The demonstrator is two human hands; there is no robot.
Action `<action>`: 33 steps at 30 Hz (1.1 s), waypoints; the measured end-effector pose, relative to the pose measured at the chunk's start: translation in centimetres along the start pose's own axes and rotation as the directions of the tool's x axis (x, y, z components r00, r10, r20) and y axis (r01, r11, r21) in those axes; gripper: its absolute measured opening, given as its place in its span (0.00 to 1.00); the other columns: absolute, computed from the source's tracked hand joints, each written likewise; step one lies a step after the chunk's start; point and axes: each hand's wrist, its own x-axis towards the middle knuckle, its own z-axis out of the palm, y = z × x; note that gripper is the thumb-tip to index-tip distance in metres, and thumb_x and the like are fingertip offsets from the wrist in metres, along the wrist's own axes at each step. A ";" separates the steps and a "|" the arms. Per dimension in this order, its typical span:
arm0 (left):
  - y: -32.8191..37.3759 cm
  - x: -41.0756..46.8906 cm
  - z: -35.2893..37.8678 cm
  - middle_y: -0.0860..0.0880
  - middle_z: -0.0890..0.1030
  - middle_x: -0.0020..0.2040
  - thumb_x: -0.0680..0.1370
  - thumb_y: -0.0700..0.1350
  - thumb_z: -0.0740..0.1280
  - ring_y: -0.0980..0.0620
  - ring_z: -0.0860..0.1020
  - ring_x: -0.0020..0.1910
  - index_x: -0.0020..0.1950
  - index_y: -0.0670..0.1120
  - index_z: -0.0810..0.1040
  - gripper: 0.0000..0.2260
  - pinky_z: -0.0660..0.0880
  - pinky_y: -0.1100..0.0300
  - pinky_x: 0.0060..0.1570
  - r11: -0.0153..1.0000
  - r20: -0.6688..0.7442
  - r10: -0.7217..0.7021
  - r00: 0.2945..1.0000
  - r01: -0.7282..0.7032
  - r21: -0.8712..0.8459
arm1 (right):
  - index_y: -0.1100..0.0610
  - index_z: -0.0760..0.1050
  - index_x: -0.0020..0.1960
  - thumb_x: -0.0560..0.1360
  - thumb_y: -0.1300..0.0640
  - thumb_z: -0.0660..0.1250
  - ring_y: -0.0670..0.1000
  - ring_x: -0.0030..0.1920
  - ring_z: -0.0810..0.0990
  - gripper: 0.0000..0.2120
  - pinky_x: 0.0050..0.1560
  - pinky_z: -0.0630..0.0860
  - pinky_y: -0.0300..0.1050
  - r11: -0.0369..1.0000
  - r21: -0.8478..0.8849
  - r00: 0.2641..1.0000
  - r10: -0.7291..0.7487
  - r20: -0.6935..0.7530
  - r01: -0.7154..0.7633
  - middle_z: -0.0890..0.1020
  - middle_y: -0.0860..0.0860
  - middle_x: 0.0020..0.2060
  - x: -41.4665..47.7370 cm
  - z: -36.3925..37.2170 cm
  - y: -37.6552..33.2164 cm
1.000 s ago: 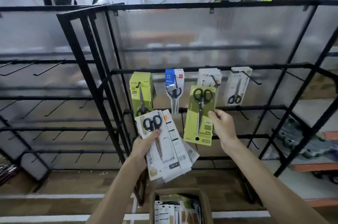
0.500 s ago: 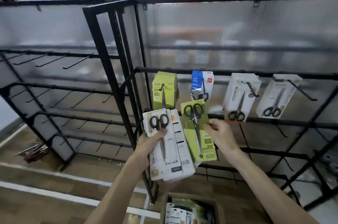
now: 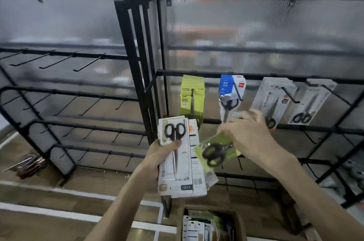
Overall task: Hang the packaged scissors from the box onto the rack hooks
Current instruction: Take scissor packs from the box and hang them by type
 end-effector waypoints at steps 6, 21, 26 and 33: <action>0.2 -1.2 0.3 0.40 0.86 0.54 0.70 0.48 0.81 0.39 0.85 0.53 0.67 0.41 0.75 0.30 0.81 0.41 0.57 0.998 0.057 0.028 0.998 -0.032 0.060 | 0.46 0.75 0.57 0.80 0.52 0.64 0.52 0.72 0.62 0.06 0.76 0.41 0.63 0.979 0.169 0.972 -0.143 0.187 0.111 0.79 0.45 0.58 3.1 3.4 -6.1; -2.0 -1.8 0.1 0.42 0.87 0.48 0.71 0.40 0.79 0.41 0.87 0.45 0.61 0.44 0.75 0.22 0.83 0.43 0.49 0.999 -0.044 0.001 0.999 -0.003 -0.048 | 0.56 0.64 0.62 0.70 0.53 0.80 0.44 0.48 0.80 0.31 0.45 0.76 0.39 0.121 0.927 0.780 0.586 0.221 -0.354 0.80 0.49 0.51 3.1 11.2 -5.4; -1.3 -1.5 -0.9 0.43 0.86 0.47 0.73 0.41 0.78 0.45 0.86 0.42 0.59 0.44 0.73 0.19 0.83 0.53 0.40 0.998 -0.110 0.040 0.993 -0.034 0.052 | 0.51 0.75 0.55 0.81 0.58 0.66 0.38 0.50 0.78 0.04 0.47 0.72 0.37 0.138 0.981 0.817 0.575 0.032 -0.136 0.82 0.42 0.50 4.4 7.4 -4.8; -1.2 -1.5 -2.0 0.47 0.88 0.42 0.75 0.39 0.76 0.50 0.87 0.40 0.53 0.45 0.77 0.11 0.81 0.55 0.41 0.988 -0.074 0.064 0.995 -0.053 0.144 | 0.52 0.76 0.55 0.80 0.59 0.67 0.41 0.51 0.79 0.05 0.54 0.76 0.42 0.218 0.972 0.831 0.554 -0.049 -0.089 0.82 0.44 0.51 10.1 4.7 -4.3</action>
